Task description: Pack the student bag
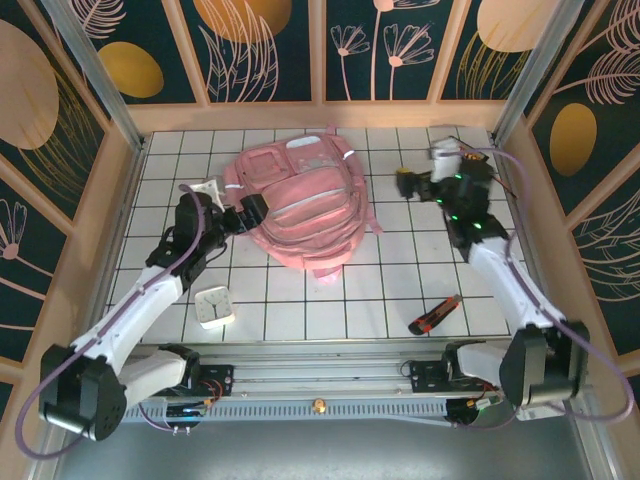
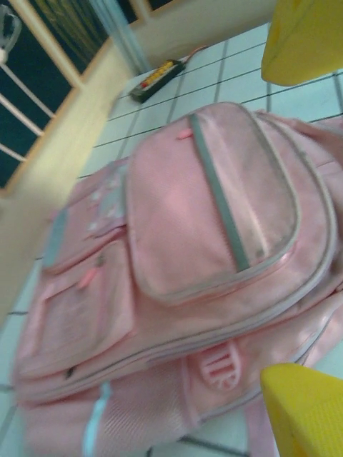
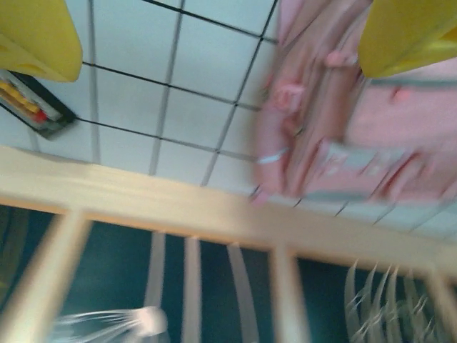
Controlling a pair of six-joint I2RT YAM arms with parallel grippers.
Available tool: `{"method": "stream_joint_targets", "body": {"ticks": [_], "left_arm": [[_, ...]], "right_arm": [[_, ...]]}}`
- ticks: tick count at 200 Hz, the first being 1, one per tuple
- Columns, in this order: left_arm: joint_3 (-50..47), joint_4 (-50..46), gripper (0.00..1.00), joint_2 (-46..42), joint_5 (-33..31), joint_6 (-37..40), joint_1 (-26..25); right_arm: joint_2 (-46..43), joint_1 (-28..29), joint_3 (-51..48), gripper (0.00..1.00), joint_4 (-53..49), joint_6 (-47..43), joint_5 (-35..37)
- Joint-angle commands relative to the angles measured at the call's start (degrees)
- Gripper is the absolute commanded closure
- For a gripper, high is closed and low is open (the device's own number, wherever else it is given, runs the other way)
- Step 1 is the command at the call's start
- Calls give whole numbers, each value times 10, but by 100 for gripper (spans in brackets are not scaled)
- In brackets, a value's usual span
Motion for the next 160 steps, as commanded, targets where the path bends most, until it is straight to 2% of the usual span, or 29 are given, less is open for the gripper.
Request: {"method": "stream_joint_targets", "body": {"ticks": [1, 20, 41, 83, 127, 134, 149, 160], "left_arm": [[-40, 25, 1, -51, -116, 38, 3], [-79, 30, 1, -99, -189, 48, 4], [-125, 46, 2, -147, -231, 57, 4], [-166, 50, 2, -157, -286, 85, 5], [-189, 107, 1, -150, -354, 131, 24], [-191, 121, 1, -144, -357, 141, 33], [-199, 168, 1, -128, -362, 164, 56], [-222, 233, 1, -114, -366, 189, 66]], "right_arm": [[-43, -88, -72, 1, 47, 132, -51], [-78, -125, -118, 1, 62, 144, -10], [-92, -145, -161, 1, 96, 136, 4], [6, -189, -229, 2, 240, 177, -18], [144, -177, -293, 2, 487, 170, -41], [155, -172, -295, 2, 491, 159, -47], [167, -151, -325, 1, 548, 138, -36], [187, -131, -362, 1, 627, 119, -20]]}}
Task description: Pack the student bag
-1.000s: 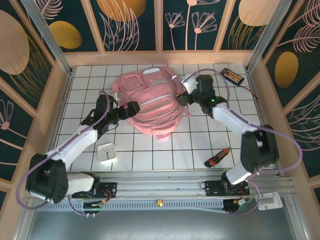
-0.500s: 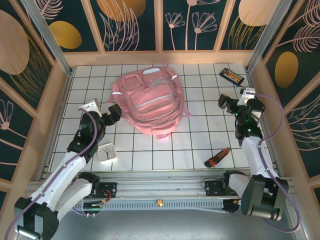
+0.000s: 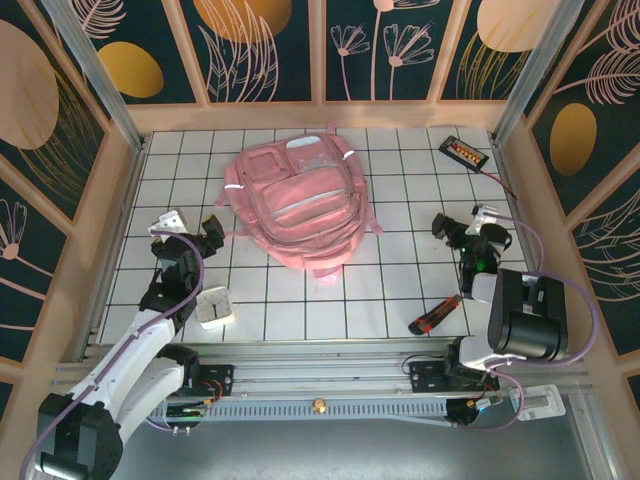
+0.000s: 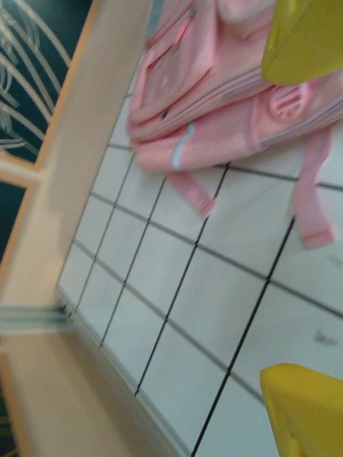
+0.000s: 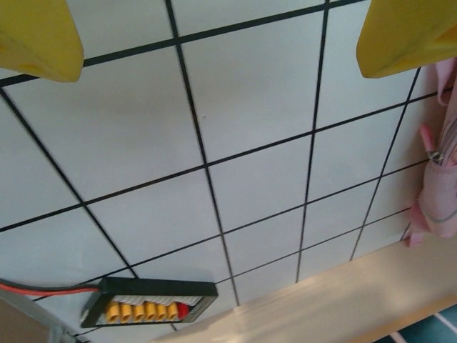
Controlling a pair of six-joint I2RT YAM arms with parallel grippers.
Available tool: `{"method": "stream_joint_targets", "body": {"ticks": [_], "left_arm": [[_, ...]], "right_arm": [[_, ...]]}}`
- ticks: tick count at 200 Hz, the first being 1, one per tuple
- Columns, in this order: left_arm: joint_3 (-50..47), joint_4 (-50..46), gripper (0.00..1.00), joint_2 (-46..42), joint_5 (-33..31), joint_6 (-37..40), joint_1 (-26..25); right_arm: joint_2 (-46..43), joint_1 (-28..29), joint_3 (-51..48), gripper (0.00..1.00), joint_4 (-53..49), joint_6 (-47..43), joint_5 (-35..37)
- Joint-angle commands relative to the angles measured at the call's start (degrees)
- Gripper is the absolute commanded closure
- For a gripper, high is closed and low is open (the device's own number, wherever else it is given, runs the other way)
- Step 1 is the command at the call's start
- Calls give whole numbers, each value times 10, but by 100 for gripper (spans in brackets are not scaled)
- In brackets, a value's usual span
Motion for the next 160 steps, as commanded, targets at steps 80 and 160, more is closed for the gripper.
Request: {"method": "stream_joint_targets", "body": {"ticks": [80, 160], "left_arm": [[-100, 569, 1, 312, 18, 223, 62], [-132, 724, 1, 411, 112, 198, 121]], "right_arm": [[66, 75, -58, 1, 256, -66, 67], [64, 78, -57, 1, 251, -67, 73]]}}
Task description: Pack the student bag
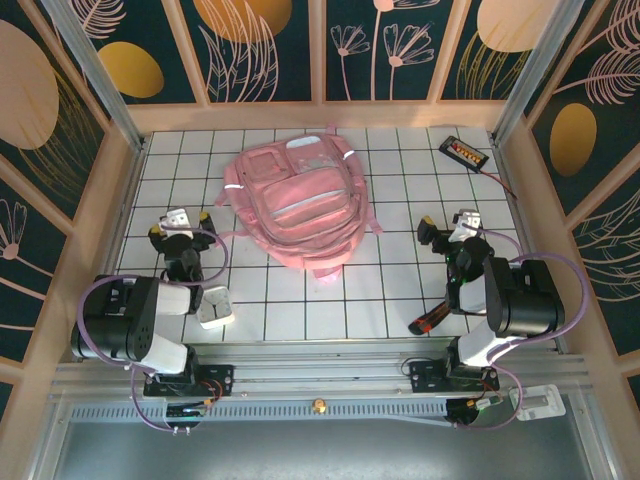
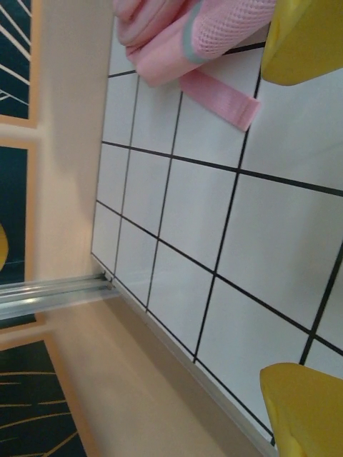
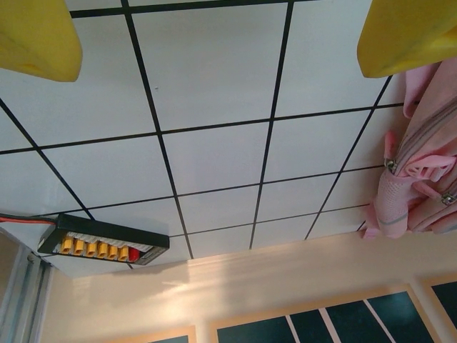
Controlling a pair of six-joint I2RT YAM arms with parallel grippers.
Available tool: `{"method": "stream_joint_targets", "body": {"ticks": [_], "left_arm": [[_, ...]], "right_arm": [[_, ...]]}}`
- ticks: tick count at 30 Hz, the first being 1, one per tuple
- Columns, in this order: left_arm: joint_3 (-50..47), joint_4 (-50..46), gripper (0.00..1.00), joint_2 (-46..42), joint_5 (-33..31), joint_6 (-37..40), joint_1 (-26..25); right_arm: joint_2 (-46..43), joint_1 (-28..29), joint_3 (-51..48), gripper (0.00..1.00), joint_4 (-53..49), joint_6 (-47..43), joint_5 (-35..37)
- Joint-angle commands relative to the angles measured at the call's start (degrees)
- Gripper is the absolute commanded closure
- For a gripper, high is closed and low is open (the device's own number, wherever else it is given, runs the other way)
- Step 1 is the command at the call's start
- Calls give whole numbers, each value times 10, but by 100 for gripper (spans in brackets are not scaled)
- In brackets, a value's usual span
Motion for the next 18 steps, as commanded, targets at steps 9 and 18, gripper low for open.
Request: {"method": "stream_joint_targets", "body": {"ticks": [9, 18], "left_arm": [[-23, 98, 1, 22, 23, -27, 15], [-26, 105, 1, 20, 24, -25, 15]], "right_arm": [[-2, 3, 9, 1, 25, -10, 13], [0, 4, 10, 1, 22, -10, 14]]}}
